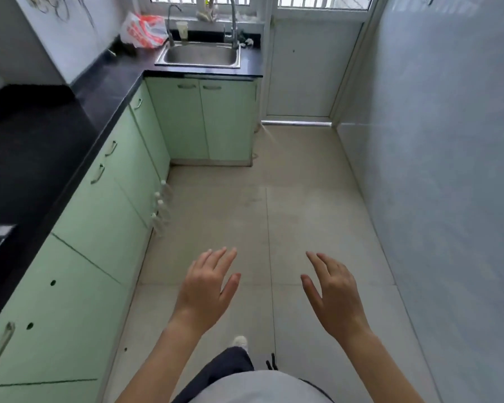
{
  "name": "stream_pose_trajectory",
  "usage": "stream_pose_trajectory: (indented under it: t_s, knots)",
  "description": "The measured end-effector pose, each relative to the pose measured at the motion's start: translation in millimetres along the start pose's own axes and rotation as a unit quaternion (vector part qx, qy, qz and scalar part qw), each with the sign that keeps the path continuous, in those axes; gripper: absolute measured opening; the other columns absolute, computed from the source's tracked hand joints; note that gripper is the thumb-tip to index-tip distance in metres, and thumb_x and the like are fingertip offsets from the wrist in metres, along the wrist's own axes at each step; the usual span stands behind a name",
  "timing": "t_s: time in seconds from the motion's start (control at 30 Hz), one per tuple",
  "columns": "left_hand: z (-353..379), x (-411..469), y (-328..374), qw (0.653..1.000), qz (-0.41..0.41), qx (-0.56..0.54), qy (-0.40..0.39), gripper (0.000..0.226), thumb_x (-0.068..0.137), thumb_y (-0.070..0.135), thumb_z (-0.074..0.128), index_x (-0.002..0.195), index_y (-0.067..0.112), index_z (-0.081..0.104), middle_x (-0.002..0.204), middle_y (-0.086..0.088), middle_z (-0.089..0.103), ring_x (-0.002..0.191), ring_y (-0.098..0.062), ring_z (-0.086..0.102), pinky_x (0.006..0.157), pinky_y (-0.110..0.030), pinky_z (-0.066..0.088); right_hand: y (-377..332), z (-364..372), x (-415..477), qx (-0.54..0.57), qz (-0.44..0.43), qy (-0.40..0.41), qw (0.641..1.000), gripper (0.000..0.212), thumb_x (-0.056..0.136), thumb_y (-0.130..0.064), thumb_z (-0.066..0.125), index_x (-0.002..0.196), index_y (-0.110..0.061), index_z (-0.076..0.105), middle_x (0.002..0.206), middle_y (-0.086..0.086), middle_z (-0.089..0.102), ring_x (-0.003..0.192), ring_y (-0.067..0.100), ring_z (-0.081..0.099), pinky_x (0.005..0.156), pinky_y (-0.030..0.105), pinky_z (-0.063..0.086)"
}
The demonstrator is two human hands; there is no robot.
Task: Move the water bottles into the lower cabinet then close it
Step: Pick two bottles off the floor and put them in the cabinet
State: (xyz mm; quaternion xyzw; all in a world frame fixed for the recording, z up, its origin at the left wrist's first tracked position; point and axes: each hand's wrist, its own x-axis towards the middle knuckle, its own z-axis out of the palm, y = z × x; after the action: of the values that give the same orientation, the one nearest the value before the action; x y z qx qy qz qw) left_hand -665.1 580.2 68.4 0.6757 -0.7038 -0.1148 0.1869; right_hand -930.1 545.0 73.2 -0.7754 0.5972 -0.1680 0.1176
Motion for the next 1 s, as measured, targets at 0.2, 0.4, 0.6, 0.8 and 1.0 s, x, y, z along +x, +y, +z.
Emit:
stream_pose_trajectory:
  t_s: [0.2,0.4,0.6,0.8,1.0]
  knots:
    - [-34,161,-43,0.999,0.002,0.011,0.049,0.054,0.097,0.045,0.036,0.137,0.015,0.056,0.134,-0.009,0.06,0.123,-0.031,0.054,0.1,-0.046,0.047,2,-9,156,0.003,-0.016,0.036,0.999,0.055,0.099,-0.047,0.036,0.14,-0.013,0.052,0.132,0.008,0.06,0.122,0.026,0.055,0.102,0.046,0.047]
    - [8,254,-87,0.994,-0.095,0.015,0.046,0.054,0.096,0.046,0.036,0.133,0.014,0.06,0.128,-0.01,0.064,0.117,-0.033,0.058,0.097,-0.045,0.049,29,39,297,0.013,-0.061,-0.016,0.998,0.056,0.096,-0.045,0.038,0.135,-0.01,0.057,0.128,0.012,0.062,0.118,0.031,0.058,0.094,0.046,0.049]
    - [27,348,-103,0.971,-0.226,0.016,0.073,0.065,0.1,0.055,0.022,0.126,0.014,0.065,0.121,-0.01,0.068,0.11,-0.032,0.062,0.093,-0.043,0.052,45,68,480,0.021,-0.175,-0.098,0.98,0.059,0.096,-0.046,0.036,0.136,-0.008,0.056,0.129,0.015,0.061,0.119,0.035,0.056,0.097,0.049,0.048]
    - [-12,440,-117,0.932,-0.335,0.027,0.133,0.055,0.097,0.046,0.034,0.132,0.014,0.061,0.129,-0.007,0.064,0.121,-0.027,0.057,0.1,-0.042,0.049,0,68,644,0.033,-0.33,-0.124,0.935,0.057,0.097,-0.045,0.038,0.138,-0.009,0.054,0.133,0.013,0.059,0.123,0.033,0.052,0.102,0.049,0.044]
    - [-17,482,-162,0.889,-0.426,0.05,0.162,0.057,0.098,0.047,0.032,0.134,0.012,0.06,0.13,-0.006,0.064,0.121,-0.026,0.056,0.103,-0.041,0.046,-58,118,751,0.062,-0.414,-0.174,0.891,0.056,0.096,-0.044,0.037,0.139,-0.01,0.052,0.134,0.011,0.057,0.125,0.031,0.05,0.102,0.048,0.044]
